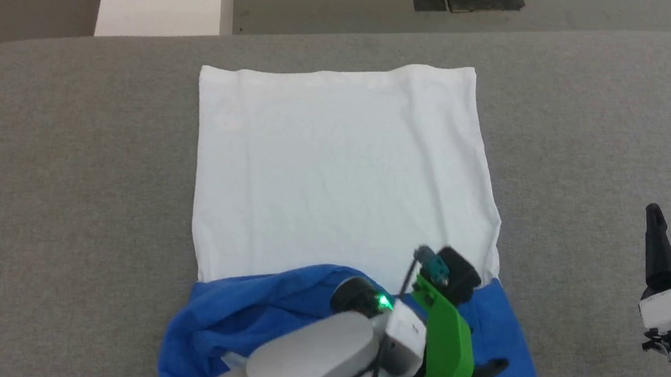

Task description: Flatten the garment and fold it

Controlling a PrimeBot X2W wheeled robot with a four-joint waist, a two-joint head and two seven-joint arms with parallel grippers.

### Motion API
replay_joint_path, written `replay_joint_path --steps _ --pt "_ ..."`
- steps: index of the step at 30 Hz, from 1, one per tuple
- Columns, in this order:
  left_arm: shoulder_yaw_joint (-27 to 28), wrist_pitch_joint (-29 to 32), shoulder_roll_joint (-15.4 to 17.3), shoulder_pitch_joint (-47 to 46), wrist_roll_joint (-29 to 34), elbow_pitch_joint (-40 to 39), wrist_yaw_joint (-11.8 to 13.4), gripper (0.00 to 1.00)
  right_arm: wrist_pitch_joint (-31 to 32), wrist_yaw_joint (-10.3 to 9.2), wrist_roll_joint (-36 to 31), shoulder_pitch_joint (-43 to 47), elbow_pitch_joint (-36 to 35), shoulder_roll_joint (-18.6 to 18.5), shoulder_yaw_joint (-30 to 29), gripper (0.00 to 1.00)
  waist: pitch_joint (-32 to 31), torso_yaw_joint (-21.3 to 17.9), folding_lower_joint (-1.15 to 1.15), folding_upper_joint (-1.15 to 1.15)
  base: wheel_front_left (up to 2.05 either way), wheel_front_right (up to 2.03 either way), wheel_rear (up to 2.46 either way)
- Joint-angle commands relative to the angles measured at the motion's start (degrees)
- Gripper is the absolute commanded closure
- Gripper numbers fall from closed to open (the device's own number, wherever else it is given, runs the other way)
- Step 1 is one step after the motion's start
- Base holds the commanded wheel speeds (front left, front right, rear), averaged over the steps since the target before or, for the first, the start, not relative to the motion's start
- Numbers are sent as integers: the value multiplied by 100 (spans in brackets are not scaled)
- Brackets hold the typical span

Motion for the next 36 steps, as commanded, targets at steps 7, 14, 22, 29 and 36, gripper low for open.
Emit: replay_joint_path --steps 7,14,22,29,36 --pt "1137 -819 60 -634 -424 -222 350 0 45 -8 -90 63 -22 4 46 0 -326 211 0 0 0 0 0" --pt "2210 -2422 861 -792 -20 -48 522 0 165 -8 -180 32 -171 4 317 0 -356 283 0 0 0 0 0" --pt "2975 -3949 1979 -84 564 89 822 0 325 -8 -301 -45 -293 4 528 0 -183 349 0 0 0 0 0" --pt "3938 -4098 2223 668 893 -488 1075 0 633 -8 -468 -335 -273 4 600 0 248 431 0 0 0 0 0" --pt "4556 -4101 2186 911 1362 -1378 1041 0 1537 -8 -1065 -1679 4 -79 549 0 1118 654 0 0 0 0 0"
